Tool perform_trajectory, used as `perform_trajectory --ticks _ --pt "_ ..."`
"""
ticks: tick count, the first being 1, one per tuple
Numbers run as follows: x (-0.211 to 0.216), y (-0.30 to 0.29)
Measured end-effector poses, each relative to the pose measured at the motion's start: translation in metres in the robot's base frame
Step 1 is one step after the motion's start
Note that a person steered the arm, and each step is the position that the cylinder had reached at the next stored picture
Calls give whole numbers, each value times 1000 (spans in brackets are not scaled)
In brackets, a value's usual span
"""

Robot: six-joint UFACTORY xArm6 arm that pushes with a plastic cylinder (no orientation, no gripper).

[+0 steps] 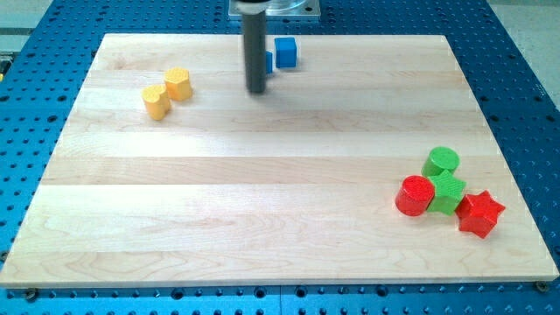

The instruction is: Slide the yellow blocks into the bottom side of the triangle

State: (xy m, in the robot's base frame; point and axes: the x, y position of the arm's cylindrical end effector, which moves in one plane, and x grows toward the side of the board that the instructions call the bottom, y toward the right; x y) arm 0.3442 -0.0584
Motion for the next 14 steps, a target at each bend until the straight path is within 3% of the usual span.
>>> perform_trajectory --ticks 1,2,4,5,6,7,9,10,12,13,14 --pt "-17 -18" --pt "-46 11" --pt "-40 50" --pt "62 -2" --pt "73 -137" --pt "25 -151" --pt "-27 -44" --pt "-43 -123" --pt "-71 -12" --pt "-34 -91" --pt "29 -150"
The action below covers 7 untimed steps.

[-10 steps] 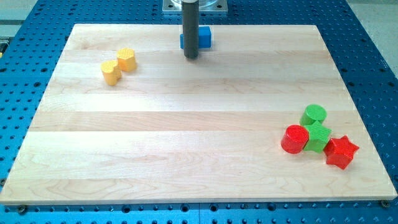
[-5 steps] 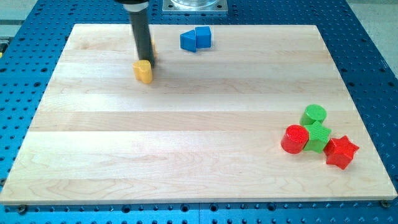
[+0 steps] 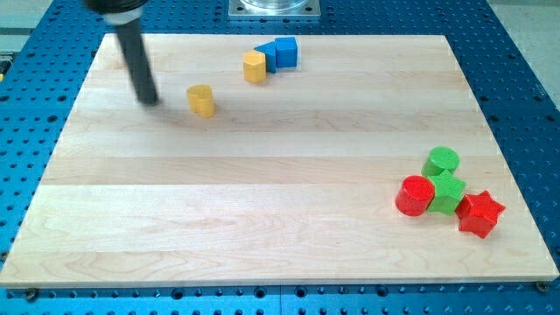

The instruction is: Slide the yellow blocks into the bottom side of the triangle

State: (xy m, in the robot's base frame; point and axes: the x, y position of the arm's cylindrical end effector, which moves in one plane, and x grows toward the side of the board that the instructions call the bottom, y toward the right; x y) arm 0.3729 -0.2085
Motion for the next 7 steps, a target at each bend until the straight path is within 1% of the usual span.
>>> perform_trajectory --ticks 1,2,3,4,5,6,7 --pt "29 55" --pt "11 89" --pt "-17 83" --pt "-37 127" --pt "-46 152" --pt "-45 123" --pt "-45 149"
